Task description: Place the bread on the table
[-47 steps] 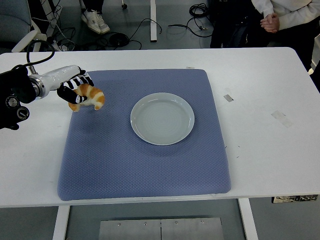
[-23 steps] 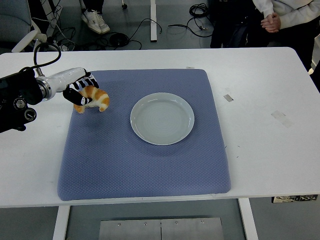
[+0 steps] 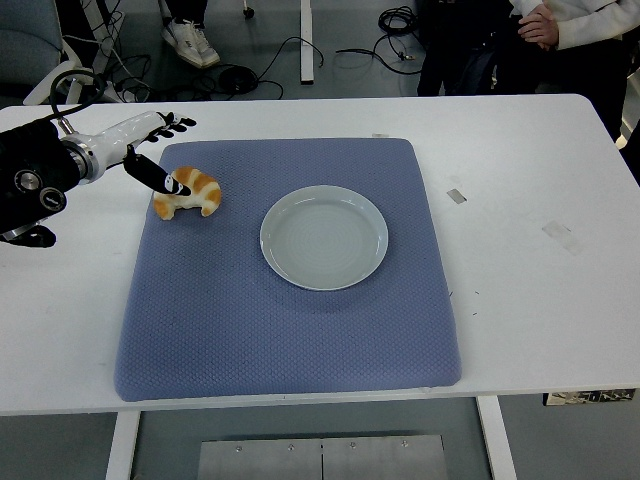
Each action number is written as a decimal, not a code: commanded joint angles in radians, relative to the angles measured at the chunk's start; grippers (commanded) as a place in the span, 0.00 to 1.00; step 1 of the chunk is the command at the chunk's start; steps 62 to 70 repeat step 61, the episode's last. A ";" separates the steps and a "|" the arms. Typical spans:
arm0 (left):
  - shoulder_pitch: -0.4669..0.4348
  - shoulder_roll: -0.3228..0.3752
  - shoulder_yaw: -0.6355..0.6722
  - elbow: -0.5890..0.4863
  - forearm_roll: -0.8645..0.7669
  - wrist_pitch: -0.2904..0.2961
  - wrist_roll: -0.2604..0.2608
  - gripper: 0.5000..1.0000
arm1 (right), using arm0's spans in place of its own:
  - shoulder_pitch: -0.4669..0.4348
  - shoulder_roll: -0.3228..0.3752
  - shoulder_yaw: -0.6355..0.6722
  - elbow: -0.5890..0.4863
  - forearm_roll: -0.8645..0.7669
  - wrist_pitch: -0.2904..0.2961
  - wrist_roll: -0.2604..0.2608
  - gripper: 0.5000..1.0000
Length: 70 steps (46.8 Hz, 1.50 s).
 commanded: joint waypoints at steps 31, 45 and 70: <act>0.176 0.143 -0.413 0.033 -0.204 -0.019 -0.178 0.76 | 0.000 0.000 0.000 0.000 0.001 0.000 0.000 1.00; 0.259 0.166 -0.560 0.048 -0.205 -0.030 -0.214 0.75 | 0.000 0.000 0.000 0.000 0.001 0.000 0.000 1.00; 0.259 0.190 -0.588 0.050 -0.236 -0.049 -0.235 0.75 | -0.004 0.000 0.000 0.000 0.001 0.000 0.001 1.00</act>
